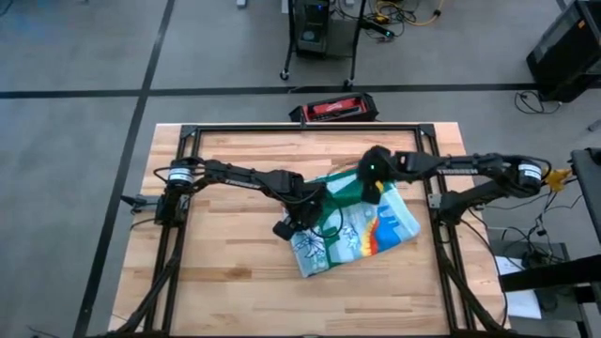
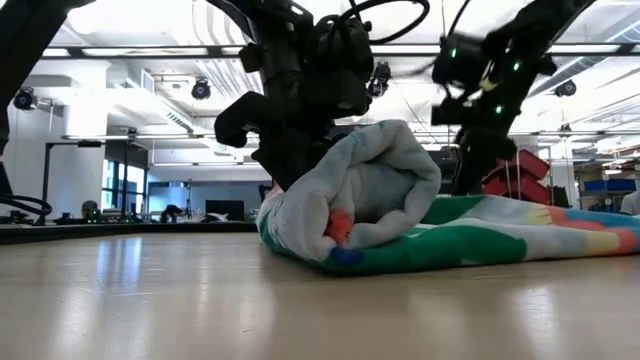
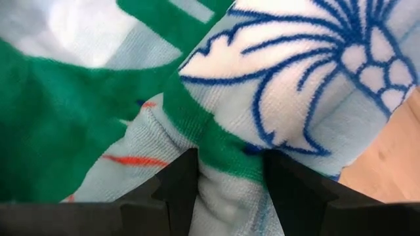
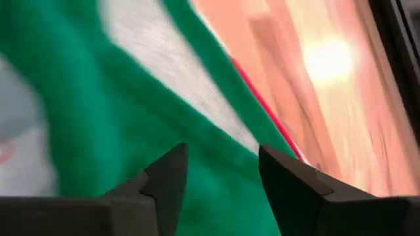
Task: Roll towel
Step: Roll the multi-color dinosaur print towel
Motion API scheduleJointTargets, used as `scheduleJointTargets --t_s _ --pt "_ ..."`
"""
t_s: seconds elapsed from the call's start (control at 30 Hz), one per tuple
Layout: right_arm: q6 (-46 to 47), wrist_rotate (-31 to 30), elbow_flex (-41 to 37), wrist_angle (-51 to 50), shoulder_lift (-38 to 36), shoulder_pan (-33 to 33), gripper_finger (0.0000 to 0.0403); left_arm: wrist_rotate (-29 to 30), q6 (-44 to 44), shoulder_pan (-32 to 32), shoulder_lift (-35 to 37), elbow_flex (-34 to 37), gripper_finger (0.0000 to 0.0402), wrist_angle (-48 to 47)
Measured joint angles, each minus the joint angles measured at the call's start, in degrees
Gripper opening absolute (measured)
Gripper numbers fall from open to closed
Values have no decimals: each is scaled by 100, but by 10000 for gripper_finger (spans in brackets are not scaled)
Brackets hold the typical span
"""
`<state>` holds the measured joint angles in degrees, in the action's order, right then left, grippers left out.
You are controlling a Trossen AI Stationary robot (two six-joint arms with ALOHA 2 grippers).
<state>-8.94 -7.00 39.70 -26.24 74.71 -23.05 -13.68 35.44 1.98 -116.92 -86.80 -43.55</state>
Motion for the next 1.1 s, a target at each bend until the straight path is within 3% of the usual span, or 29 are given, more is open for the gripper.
scheduleJointTargets --t_s 0.2,0.43,0.7,0.9,1.1 --pt "-293 298 -13 -193 445 -667 97 -2 -2 0 -2 -1 158 15" --pt "-519 294 24 -3 1105 -929 73 -5 -2 -4 -2 0 158 75" --pt "-363 -557 10 38 1097 -1077 6 -40 -7 1 -2 -2 158 178" --pt "17 -951 9 113 1030 -1380 12 -39 -4 -2 -3 -2 158 227" --pt "27 -974 9 504 1052 -1632 13 -43 -4 0 -4 -2 158 254"
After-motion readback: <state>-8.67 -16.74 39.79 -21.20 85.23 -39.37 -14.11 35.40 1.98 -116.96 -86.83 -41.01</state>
